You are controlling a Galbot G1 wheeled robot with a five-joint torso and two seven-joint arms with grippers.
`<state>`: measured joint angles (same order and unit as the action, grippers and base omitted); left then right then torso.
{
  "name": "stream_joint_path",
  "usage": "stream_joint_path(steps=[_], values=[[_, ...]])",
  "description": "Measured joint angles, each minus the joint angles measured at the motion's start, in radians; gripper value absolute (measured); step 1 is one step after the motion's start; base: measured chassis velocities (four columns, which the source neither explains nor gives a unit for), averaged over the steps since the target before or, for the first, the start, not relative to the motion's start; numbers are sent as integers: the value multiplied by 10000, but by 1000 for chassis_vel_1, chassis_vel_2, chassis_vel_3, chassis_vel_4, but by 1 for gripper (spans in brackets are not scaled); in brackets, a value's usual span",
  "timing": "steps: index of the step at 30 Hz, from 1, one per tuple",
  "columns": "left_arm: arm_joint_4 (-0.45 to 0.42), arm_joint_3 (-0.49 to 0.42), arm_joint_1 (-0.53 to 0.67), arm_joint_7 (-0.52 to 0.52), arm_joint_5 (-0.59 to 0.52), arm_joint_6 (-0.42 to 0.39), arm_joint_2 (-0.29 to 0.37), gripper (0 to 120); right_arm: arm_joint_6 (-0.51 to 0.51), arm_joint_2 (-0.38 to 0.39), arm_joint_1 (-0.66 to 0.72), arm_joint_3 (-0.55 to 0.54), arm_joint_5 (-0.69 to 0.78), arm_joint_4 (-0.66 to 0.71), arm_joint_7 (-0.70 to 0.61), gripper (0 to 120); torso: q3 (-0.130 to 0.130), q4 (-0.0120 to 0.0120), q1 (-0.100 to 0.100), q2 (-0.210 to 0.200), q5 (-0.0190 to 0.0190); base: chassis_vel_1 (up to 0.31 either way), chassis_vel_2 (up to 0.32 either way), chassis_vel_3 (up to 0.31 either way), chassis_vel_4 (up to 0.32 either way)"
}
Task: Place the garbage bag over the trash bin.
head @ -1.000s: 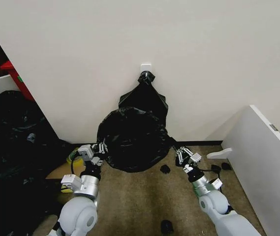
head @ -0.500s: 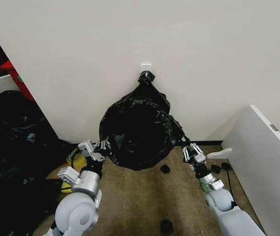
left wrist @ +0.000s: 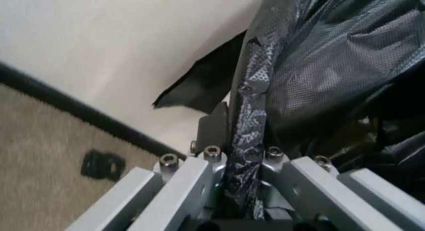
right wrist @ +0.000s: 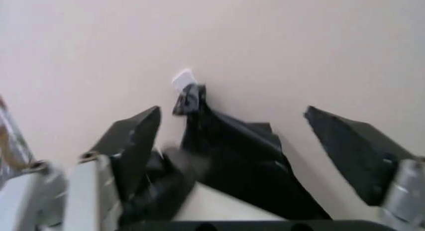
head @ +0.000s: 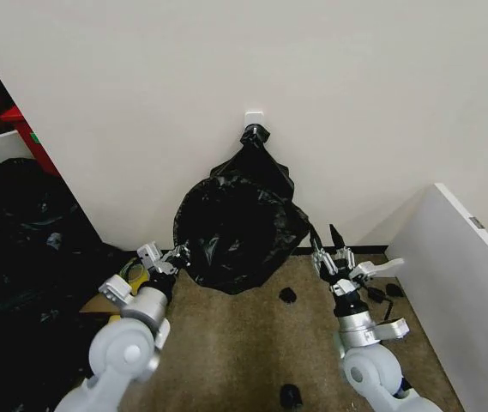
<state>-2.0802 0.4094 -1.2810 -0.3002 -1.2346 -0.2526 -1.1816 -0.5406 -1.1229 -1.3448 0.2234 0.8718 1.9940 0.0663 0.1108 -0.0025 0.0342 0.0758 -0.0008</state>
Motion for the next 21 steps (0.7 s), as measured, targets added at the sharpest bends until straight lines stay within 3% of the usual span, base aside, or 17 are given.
stream_joint_path(steps=[5, 17, 21], values=[[356, 63, 200, -91, -533, -371, -84, 0, 82, -9, -68, -9, 132, 307, -210, 99, 0, 0, 0, 0, 2, 0, 0, 0, 0], [-209, -48, -87, -164, -674, -863, -196, 0, -149, -252, -89, -361, -2046, -660, 625, 100, 0, 0, 0, 0, 3, 0, 0, 0, 0], [-587, 91, -174, -332, -940, -1048, -177, 0, -423, -406, 143, -244, -2841, -1542, 693, 100, 0, 0, 0, 0, 3, 0, 0, 0, 0]])
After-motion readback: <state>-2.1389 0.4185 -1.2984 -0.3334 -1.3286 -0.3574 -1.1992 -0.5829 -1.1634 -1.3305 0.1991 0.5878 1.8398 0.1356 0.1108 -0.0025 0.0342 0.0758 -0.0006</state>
